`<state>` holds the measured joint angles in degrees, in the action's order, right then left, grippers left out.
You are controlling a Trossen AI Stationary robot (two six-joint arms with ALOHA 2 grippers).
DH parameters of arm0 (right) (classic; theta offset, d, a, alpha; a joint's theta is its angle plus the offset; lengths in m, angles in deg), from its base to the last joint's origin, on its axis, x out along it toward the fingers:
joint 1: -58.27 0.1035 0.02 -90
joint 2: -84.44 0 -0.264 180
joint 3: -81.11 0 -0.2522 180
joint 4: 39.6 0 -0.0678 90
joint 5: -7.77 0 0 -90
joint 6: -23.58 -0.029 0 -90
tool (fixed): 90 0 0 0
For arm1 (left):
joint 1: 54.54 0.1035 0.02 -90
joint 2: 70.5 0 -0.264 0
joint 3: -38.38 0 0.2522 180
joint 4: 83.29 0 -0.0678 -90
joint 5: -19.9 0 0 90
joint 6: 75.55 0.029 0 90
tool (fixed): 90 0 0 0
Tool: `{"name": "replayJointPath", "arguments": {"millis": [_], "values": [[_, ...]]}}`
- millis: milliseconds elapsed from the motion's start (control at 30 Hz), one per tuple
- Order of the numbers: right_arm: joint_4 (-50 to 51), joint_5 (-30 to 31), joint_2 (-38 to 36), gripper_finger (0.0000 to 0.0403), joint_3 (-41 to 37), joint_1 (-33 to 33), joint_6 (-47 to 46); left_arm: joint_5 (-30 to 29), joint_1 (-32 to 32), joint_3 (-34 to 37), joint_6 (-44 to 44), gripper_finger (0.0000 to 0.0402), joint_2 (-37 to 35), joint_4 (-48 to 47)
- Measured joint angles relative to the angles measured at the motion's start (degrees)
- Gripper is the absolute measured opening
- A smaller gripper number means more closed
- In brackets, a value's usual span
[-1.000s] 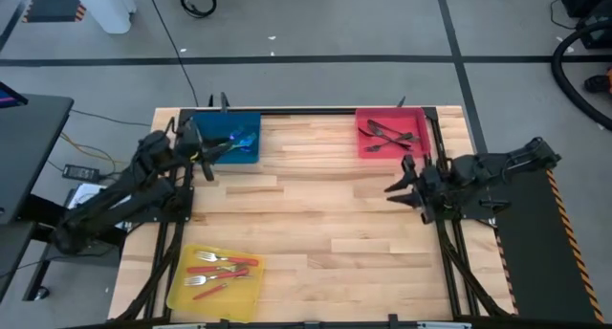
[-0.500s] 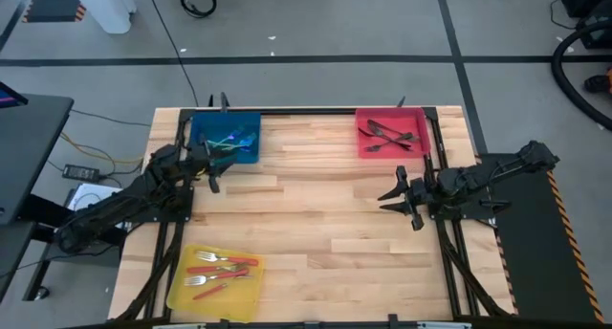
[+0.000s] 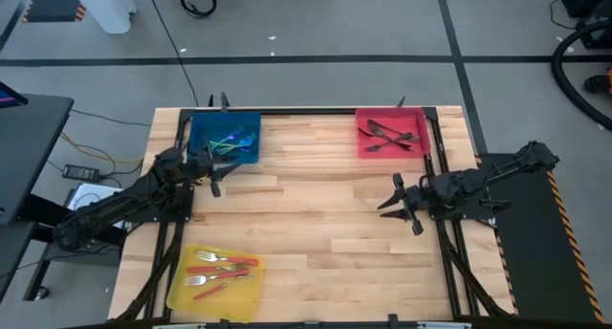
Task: Sort silverware by color (type)
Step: Return to Home Position
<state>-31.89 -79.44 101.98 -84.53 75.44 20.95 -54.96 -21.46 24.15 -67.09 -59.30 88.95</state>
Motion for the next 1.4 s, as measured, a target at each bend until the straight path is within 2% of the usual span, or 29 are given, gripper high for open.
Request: {"name": "replayJointPath", "arguments": {"millis": [200, 300, 467, 567, 967, 1133, 1400], "values": [[-1.75, 0.61, -0.04, 0.0109, -0.24, 0.00, 1.07, -0.26, 0.00, -0.02, -0.93, 0.0109, 0.06, -2.08], [-1.69, 0.59, 0.02, 0.0109, -0.24, 0.00, -0.31, -0.28, 0.00, -0.02, -4.74, 0.0109, 0.27, -1.84], [-1.70, 0.59, 0.07, 0.0109, -0.24, 0.00, -0.63, -0.06, -0.02, 0.04, -16.81, 0.0109, 0.42, -0.81], [-1.69, 0.59, 0.07, 0.0109, -0.24, 0.00, -0.61, -0.02, -0.02, 0.04, -19.80, 0.0109, 0.38, 0.45], [-1.64, 0.59, -0.59, 0.0109, -0.24, 0.00, -0.61, -0.04, -1.06, 0.04, -19.79, 0.0109, 0.39, 0.47], [-1.63, 0.59, -4.63, 0.0109, -0.24, -0.15, -0.61, -0.08, -5.36, 0.06, -19.78, 0.0109, 0.39, 0.47], [-1.63, 0.59, -12.47, 0.0109, -0.24, -2.74, -0.61, -0.07, -18.94, 0.07, -19.78, 0.0109, 0.38, 0.50]]}}
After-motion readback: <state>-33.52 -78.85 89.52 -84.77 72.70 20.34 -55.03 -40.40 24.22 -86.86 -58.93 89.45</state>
